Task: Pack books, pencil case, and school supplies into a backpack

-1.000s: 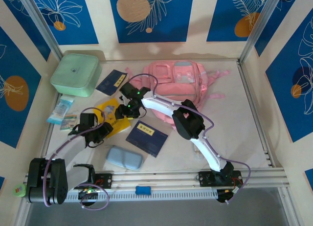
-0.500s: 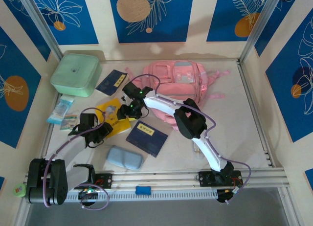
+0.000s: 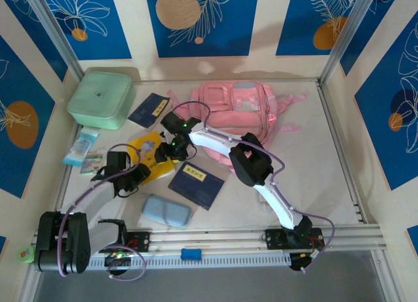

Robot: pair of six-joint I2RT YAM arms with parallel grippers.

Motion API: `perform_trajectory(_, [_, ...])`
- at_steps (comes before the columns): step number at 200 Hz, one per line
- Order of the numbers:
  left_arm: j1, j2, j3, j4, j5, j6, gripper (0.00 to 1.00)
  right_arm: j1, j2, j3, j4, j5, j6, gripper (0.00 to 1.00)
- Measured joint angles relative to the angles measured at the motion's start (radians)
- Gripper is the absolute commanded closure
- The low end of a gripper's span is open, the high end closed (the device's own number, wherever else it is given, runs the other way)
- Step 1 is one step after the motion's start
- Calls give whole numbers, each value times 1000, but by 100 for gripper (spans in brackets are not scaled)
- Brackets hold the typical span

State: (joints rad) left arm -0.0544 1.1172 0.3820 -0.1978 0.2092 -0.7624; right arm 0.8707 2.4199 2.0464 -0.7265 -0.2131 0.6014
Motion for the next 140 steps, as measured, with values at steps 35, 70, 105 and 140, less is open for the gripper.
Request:
perform_trajectory(35, [0,0,0,0,0,0,46,3,-2,23,-23,-1,-7,42])
perform_trajectory(70, [0,1,-1,1,0,0,46,3,-9,34,-31,-14,-8,49])
perform_trajectory(105, [0,5,-1,3,0,0,47,2,-10,33,-26,-27,2,56])
perform_trajectory(140, [0,5,-1,3,0,0,46,-6,-36,-16,6,-55,18,67])
